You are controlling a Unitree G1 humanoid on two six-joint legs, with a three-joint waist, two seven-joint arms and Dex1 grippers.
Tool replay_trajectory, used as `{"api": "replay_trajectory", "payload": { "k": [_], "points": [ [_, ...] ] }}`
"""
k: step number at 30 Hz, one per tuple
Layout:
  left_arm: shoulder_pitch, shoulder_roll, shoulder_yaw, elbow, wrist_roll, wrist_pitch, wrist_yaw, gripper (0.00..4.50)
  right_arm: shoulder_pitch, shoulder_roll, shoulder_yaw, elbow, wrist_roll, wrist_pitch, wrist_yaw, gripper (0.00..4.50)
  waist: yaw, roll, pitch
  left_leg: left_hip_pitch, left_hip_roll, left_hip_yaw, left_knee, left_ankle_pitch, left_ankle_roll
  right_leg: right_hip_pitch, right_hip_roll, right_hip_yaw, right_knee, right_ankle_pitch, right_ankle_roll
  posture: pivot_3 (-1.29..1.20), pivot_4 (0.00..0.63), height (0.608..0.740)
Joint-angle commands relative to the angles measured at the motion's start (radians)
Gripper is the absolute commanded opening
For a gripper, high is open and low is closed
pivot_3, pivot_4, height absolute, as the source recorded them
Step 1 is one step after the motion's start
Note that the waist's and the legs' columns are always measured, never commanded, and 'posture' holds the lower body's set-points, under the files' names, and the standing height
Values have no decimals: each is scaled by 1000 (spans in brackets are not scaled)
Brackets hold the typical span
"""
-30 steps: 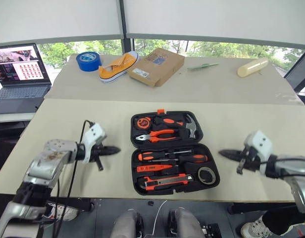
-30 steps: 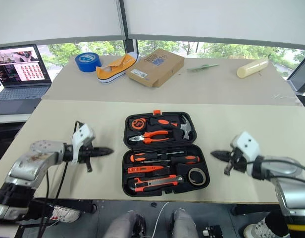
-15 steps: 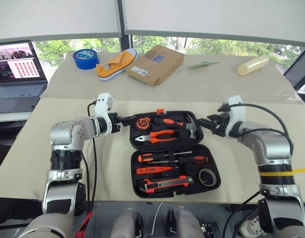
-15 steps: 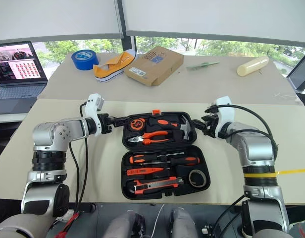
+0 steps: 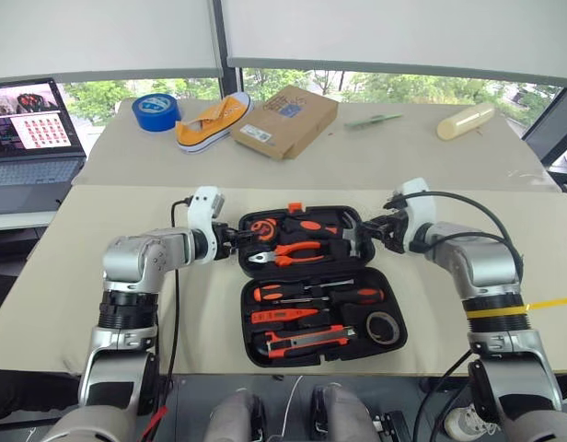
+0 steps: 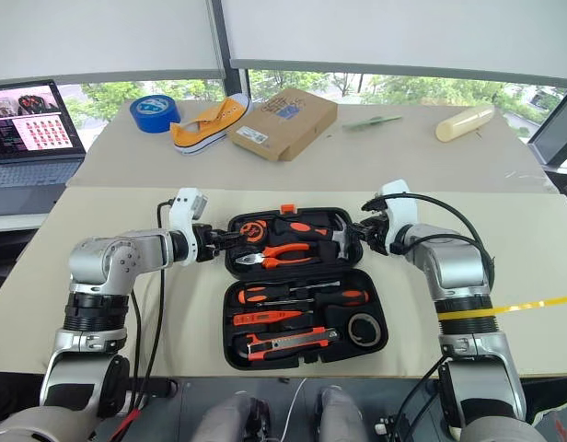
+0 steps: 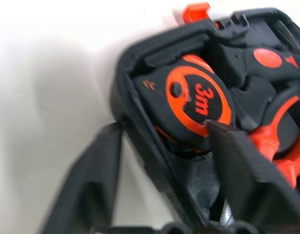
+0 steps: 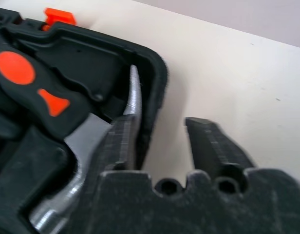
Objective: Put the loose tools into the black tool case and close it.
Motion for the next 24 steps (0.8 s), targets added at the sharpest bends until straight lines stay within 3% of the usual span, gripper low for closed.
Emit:
{"api": "replay_trajectory", "payload": {
  "k": [1,3,7,12,24],
  "points": [
    [23,-6,-19,-23,5,6,8,1039,-16,0,-3,-28,-10,-14,-8,329,1,0,0,0,0,0,0,0,0,0,0,0,0,0,0,0,150,731],
    [29,-11,-12,-31,-1,11,12,408,-8,3,1,-34,-17,-29,-12,0,2,0,0,0,0,0,0,0,0,0,0,0,0,0,0,0,150,731],
    [36,-19,-1,-47,-18,22,14,32,-2,10,-11,-46,-8,-21,-21,0,2,0,0,2,0,0,0,0,0,1,0,1,0,0,0,0,150,731],
    [19,-36,4,-69,-12,-68,-1,9,-29,40,-56,-80,18,-25,-55,0,1,0,0,2,0,0,0,0,-1,1,0,1,1,0,0,0,150,731],
    [-178,-56,7,139,85,-449,-56,9,-183,117,-111,35,-24,-215,-162,0,-7,0,1,-4,0,1,-5,4,-4,-7,2,0,4,2,-3,0,150,731]
  ]
}}
